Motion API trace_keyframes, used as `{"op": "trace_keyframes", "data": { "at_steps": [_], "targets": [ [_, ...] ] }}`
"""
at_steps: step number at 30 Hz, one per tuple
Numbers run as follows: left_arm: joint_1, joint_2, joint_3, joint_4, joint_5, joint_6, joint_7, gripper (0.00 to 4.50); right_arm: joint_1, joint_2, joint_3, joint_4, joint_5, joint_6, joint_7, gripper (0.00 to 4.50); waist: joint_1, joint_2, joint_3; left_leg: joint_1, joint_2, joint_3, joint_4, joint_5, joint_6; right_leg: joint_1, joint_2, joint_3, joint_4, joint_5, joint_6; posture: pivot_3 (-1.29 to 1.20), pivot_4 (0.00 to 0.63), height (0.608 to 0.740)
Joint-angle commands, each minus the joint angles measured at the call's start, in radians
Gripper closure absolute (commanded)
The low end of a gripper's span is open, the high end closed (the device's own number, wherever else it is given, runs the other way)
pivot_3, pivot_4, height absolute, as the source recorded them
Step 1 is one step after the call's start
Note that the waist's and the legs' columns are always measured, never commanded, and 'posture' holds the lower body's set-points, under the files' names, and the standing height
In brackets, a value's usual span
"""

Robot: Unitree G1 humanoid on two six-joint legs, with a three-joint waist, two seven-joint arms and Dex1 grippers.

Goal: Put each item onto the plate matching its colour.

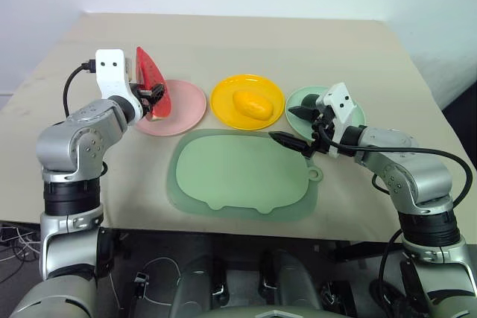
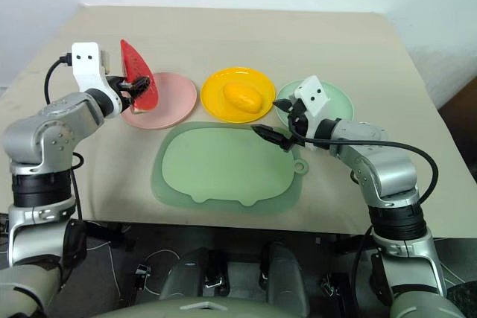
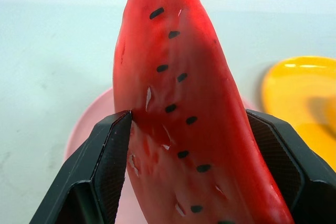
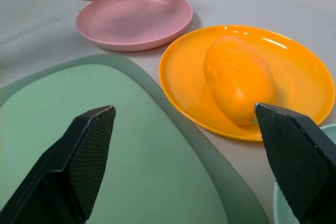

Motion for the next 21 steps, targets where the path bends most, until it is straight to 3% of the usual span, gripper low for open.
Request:
{"op": "trace_keyframes", "data": {
  "at_steps": [1, 10, 12, 15, 21],
  "targets": [
    [-0.094, -0.034, -0.004, 0.199, 0.05, -0.076, -0.045, 1.36, -0.026, 0.0, 0.002, -0.022, -0.002, -0.023, -0.004, 0.0, 0.003, 0.0, 0.0, 0.0, 0.0, 0.0, 0.0, 0.0, 0.0, 0.0, 0.0, 0.0, 0.0, 0.0, 0.0, 0.0, 0.15, 0.696],
    [-0.15, -0.095, -0.036, 0.444, 0.138, -0.21, -0.146, 1.36, -0.034, -0.014, -0.002, -0.014, -0.01, -0.025, -0.009, 0.0, -0.002, -0.001, 0.0, 0.0, 0.0, 0.0, 0.001, 0.0, 0.0, 0.0, 0.0, 0.0, 0.001, 0.0, 0.0, 0.0, 0.15, 0.696],
    [-0.15, -0.099, -0.039, 0.445, 0.155, -0.225, -0.154, 0.74, -0.032, -0.017, -0.004, -0.016, -0.012, -0.022, -0.011, 0.0, -0.002, -0.001, 0.0, 0.0, 0.0, 0.0, 0.001, 0.0, 0.0, 0.0, 0.0, 0.0, 0.001, 0.0, 0.0, 0.0, 0.15, 0.696],
    [-0.142, -0.088, -0.052, 0.398, 0.164, -0.214, -0.194, 0.04, -0.031, -0.021, -0.005, -0.018, -0.012, -0.02, -0.011, 0.0, -0.002, -0.001, 0.0, 0.0, 0.0, 0.0, 0.001, 0.0, 0.0, 0.0, -0.001, 0.0, 0.001, 0.0, 0.0, 0.0, 0.15, 0.696],
    [-0.096, -0.039, -0.021, 0.139, 0.108, -0.118, -0.265, 0.04, -0.03, -0.008, -0.03, -0.035, 0.023, -0.01, -0.013, 0.0, -0.004, -0.001, 0.0, 0.0, 0.0, 0.0, 0.001, 0.0, 0.0, -0.001, -0.001, 0.0, 0.001, 0.0, 0.0, 0.0, 0.15, 0.696]
  ]
}}
